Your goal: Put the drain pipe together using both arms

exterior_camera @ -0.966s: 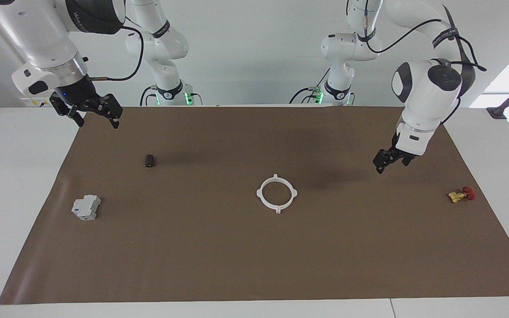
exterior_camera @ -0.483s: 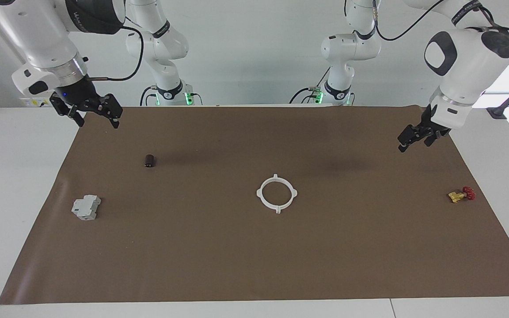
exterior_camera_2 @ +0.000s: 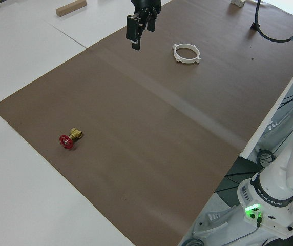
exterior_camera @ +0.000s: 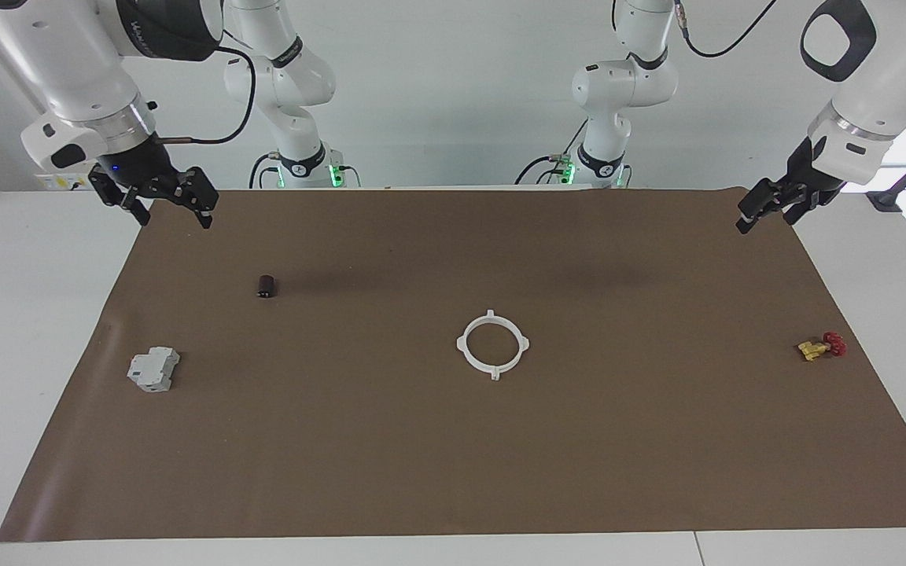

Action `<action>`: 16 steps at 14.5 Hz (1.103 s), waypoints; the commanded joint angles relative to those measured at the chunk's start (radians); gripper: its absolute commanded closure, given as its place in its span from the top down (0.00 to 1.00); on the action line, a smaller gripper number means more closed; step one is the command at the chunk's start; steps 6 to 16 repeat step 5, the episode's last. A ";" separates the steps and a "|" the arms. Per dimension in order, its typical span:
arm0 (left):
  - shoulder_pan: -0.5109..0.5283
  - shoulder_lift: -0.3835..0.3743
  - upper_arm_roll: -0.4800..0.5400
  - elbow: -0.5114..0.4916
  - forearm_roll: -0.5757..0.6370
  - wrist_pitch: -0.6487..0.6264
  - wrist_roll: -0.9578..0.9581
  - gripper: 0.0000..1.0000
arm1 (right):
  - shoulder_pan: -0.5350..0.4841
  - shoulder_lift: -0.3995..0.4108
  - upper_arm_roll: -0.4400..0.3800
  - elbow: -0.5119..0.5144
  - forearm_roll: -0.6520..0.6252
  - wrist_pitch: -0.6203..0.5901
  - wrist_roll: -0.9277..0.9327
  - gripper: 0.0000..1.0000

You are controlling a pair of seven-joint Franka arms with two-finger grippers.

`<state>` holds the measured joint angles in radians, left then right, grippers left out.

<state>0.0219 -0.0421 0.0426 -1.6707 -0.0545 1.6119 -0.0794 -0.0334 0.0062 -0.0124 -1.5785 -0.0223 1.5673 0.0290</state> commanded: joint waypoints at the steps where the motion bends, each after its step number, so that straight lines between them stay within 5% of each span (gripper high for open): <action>1: 0.001 -0.028 -0.003 -0.027 -0.016 -0.001 0.018 1.00 | -0.014 -0.005 0.003 0.002 0.008 -0.012 -0.024 1.00; 16: -0.003 -0.028 -0.004 -0.029 -0.008 0.005 0.017 1.00 | -0.016 -0.005 0.003 0.002 0.010 -0.012 -0.024 1.00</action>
